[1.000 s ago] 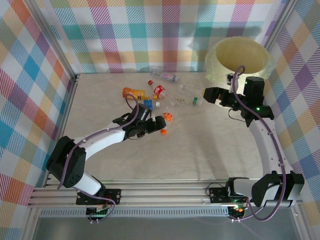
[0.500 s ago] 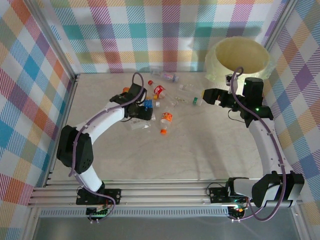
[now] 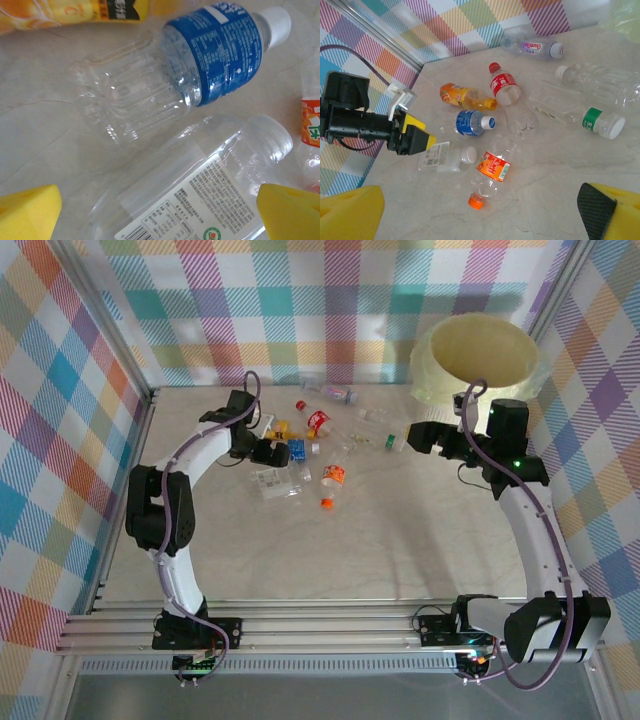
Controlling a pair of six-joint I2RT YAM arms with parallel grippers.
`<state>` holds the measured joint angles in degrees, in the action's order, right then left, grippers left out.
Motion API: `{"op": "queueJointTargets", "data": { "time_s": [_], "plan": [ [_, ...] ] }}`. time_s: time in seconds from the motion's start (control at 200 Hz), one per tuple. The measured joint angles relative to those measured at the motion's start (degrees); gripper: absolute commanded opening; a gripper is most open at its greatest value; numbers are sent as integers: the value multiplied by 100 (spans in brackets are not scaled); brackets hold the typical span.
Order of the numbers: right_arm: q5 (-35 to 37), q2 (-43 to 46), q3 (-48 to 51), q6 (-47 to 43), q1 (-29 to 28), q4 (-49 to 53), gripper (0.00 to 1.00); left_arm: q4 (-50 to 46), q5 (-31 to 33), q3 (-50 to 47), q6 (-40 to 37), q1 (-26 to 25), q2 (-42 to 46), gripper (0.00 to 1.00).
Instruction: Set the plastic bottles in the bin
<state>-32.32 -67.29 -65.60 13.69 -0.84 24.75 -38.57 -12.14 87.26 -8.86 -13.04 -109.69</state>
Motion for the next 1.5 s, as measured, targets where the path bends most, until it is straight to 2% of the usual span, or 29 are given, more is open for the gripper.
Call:
{"op": "queueJointTargets", "data": {
  "time_s": [0.19, 0.615, 0.9, 1.04, 1.195, 1.325, 1.5],
  "plan": [
    [46, 52, 0, -87, 0, 66, 100, 149, -533, 0, 2, 81, -203, 100],
    [83, 87, 0, -90, 0, 107, 100, 656, -638, -763, 162, 83, -192, 100],
    [138, 173, 0, -87, -2, 133, 100, 1235, -713, -1980, 695, -35, 815, 100],
    [168, 173, 0, -87, -4, 142, 100, 1589, -713, -2549, 1104, -337, 1364, 100],
    [190, 173, 0, -85, -4, 142, 100, 1825, -459, -2966, 1506, -951, 1670, 100],
    [192, 173, 0, -85, -4, 142, 100, 1834, 28, -3244, 1810, -1493, 1836, 100],
    [192, 162, 0, -68, -4, 140, 100, 1746, 881, -3338, 2197, -1974, 2006, 100]
  ]
}}
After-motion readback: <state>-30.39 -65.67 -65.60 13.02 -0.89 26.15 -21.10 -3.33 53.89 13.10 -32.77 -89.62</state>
